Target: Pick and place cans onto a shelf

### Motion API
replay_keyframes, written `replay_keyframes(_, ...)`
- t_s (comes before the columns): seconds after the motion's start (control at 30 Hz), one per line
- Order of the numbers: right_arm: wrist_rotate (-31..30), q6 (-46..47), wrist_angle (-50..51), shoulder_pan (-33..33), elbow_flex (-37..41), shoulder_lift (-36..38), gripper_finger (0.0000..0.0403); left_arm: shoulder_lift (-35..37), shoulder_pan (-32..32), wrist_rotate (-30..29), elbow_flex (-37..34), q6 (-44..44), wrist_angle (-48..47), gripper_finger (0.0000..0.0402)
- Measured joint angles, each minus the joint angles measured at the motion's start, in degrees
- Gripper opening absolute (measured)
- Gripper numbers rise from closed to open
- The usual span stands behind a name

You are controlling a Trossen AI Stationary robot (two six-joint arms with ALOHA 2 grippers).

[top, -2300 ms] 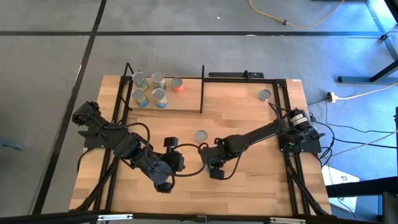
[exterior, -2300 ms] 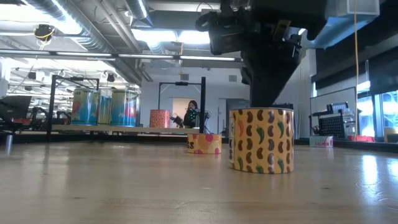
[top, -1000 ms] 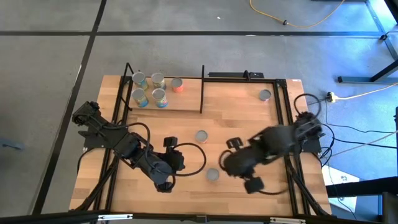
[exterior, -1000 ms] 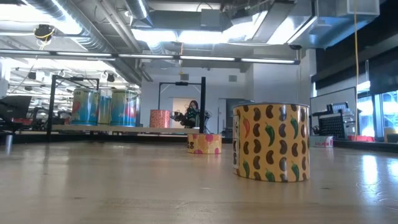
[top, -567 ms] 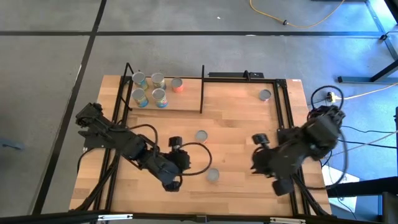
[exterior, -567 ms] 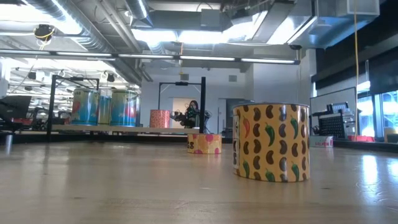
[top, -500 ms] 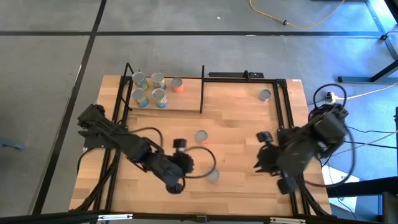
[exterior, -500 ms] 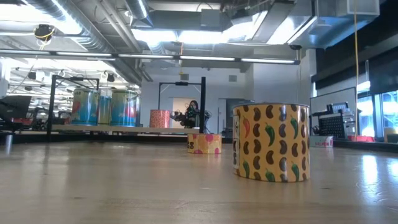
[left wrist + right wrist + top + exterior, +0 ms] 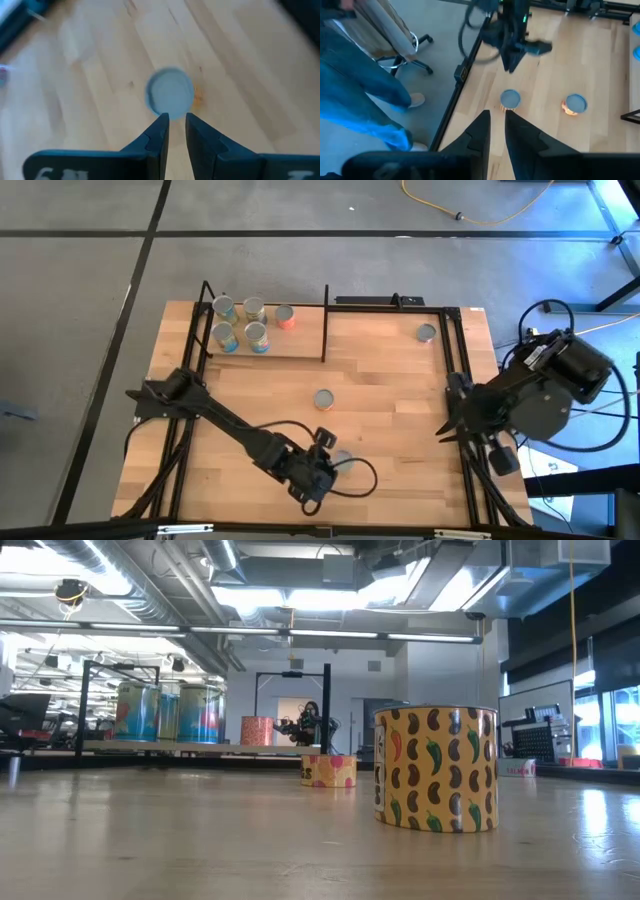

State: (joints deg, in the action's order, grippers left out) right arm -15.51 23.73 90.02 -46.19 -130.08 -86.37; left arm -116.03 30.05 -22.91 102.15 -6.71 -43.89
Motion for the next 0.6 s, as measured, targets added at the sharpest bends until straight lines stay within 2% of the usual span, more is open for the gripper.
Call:
replay_keyframes(0.13, 0.0, -0.5, 0.0, 0.0, 0.0, 0.7, 0.006, -4.0, -1.0, 0.2, 0.0, -1.2, 0.9, 0.0056)
replay_keyframes(0.27, 0.2, -3.2, 0.0, 0.0, 0.0, 0.9, 0.006, -6.5, -2.0, 4.7, 0.0, -1.4, 2.7, 0.0056)
replay_keyframes(0.37, 0.6, -3.5, 0.0, 0.0, 0.0, 0.8, 0.006, -7.4, -2.4, 8.1, 0.0, -1.5, 4.6, 0.0056)
replay_keyframes(0.6, 0.6, -3.3, 0.0, 0.0, 0.0, 0.8, 0.006, -7.5, -2.5, 9.7, 0.0, -1.9, 7.3, 0.0056)
